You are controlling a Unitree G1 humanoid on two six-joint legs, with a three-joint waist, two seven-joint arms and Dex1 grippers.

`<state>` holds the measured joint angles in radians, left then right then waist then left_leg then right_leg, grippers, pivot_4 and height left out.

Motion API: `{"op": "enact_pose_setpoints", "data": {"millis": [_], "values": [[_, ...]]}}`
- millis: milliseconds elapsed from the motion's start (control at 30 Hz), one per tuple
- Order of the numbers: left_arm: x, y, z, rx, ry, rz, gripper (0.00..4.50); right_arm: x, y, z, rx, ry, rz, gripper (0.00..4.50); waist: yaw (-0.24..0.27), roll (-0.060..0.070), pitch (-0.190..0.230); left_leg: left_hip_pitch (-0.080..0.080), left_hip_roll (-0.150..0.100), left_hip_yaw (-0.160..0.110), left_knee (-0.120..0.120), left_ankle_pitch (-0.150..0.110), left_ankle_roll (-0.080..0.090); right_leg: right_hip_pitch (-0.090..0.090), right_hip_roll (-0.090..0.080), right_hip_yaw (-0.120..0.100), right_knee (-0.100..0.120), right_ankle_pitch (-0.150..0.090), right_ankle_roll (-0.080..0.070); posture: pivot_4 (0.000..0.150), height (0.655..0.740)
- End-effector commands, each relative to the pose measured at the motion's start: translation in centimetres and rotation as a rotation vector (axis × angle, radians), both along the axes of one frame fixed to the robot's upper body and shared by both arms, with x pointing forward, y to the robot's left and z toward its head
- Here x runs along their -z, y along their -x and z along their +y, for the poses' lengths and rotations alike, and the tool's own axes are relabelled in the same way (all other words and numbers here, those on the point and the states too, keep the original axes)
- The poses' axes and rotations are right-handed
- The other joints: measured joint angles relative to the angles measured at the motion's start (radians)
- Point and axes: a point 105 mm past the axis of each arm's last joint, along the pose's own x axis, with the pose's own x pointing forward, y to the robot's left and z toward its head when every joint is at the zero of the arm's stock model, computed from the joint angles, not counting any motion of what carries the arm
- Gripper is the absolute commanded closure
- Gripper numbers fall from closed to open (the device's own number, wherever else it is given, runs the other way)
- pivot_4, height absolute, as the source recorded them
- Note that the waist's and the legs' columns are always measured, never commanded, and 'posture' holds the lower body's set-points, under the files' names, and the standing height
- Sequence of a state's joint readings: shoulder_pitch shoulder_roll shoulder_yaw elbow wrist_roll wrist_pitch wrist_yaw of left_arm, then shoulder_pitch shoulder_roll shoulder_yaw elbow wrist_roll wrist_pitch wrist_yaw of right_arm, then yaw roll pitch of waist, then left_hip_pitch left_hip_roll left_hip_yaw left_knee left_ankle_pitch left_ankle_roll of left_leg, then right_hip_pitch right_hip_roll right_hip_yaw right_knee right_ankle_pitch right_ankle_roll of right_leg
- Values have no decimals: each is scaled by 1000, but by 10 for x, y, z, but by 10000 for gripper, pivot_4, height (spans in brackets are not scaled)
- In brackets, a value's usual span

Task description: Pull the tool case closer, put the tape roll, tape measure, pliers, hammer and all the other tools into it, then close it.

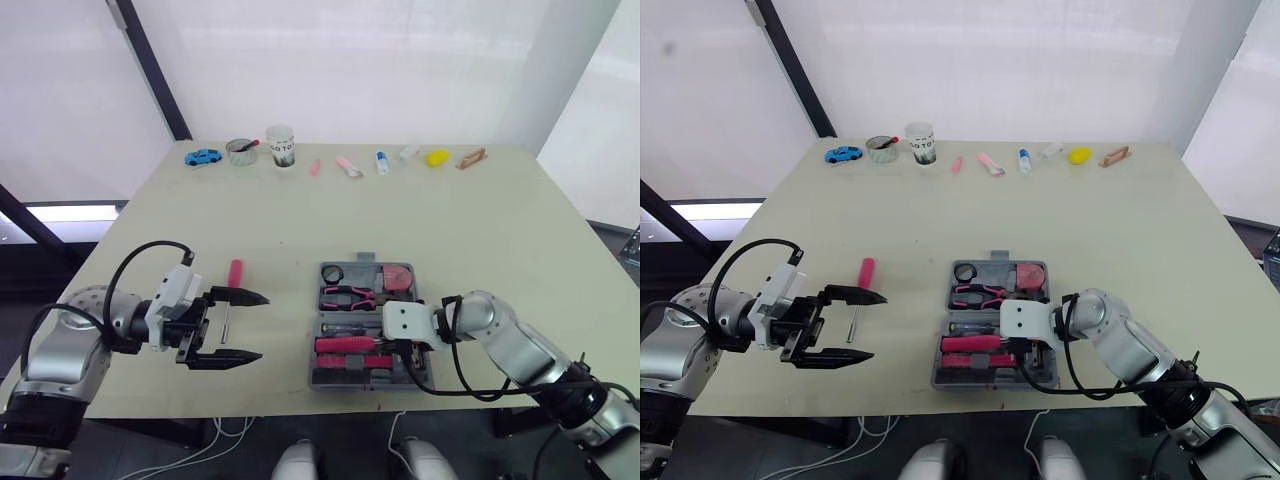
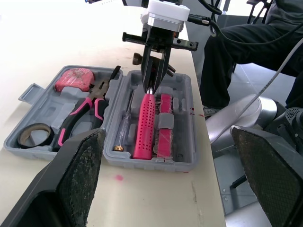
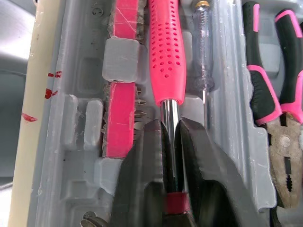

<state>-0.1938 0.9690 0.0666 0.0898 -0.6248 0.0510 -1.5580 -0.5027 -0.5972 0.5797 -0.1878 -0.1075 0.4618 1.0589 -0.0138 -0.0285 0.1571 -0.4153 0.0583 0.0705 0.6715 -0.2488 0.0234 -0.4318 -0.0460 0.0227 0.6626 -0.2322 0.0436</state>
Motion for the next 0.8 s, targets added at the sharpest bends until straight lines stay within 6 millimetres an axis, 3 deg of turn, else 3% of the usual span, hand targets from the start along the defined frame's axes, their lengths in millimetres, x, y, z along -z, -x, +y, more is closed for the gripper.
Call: {"op": "enact_pose_setpoints", "data": {"millis": [33,100,133,300,400,467,500,533,567,600,667,767,800], "values": [[-6,6,-4,75,4,-12,0,-8,-2,3,-8,-17,-47,15859,1,0,0,0,0,0,0,0,0,0,0,0,0,0,0,1500,7400],[-6,6,-4,75,5,-12,0,-9,-2,3,-8,-23,-48,5467,1,0,0,0,0,0,0,0,0,0,0,0,0,0,0,1500,7400],[-6,6,-4,75,6,-13,0,-10,-3,3,-8,-27,-49,2698,1,0,0,0,0,0,0,0,0,0,0,0,0,0,0,1500,7400],[-6,6,-5,75,7,-13,0,-15,1,10,-20,-95,-27,1197,1,0,0,0,0,0,0,0,0,0,0,0,0,0,0,1500,7400],[-6,5,-5,74,8,-13,0,-20,4,17,-30,-158,-4,8036,1,0,0,0,0,0,0,0,0,0,0,0,0,0,0,1500,7400],[-5,5,-5,74,10,-13,0,-22,5,21,-34,-189,9,14403,1,0,0,0,0,0,0,0,0,0,0,0,0,0,0,1500,7400],[-5,5,-6,75,11,-13,0,-22,4,22,-27,-197,8,20232,1,0,0,0,0,0,0,0,0,0,0,0,0,0,0,1500,7400],[-5,5,-6,75,12,-13,0,-21,3,22,-24,-201,6,21078,1,0,0,0,0,0,0,0,0,0,0,0,0,0,0,1500,7400],[-5,5,-6,75,13,-13,0,-21,1,23,-19,-208,6,27406,1,0,0,0,0,0,0,0,0,0,0,0,0,0,0,1500,7400],[-5,5,-6,75,14,-13,0,-21,0,24,-15,-214,7,29467,1,0,0,0,0,0,0,0,0,0,0,0,0,0,0,1500,7400],[-5,5,-6,74,15,-14,0,-20,-2,26,-7,-227,10,38177,1,0,0,0,0,0,0,0,0,0,0,0,0,0,0,1500,7400],[-5,6,-6,73,17,-14,0,-15,-5,29,8,-235,21,44010,1,0,0,0,0,0,0,0,0,0,0,0,0,0,0,1500,7400],[-4,7,-6,71,18,-14,0,-8,-5,30,14,-229,35,44010,1,0,0,0,0,0,0,0,0,0,0,0,0,0,0,1500,7400]]}}
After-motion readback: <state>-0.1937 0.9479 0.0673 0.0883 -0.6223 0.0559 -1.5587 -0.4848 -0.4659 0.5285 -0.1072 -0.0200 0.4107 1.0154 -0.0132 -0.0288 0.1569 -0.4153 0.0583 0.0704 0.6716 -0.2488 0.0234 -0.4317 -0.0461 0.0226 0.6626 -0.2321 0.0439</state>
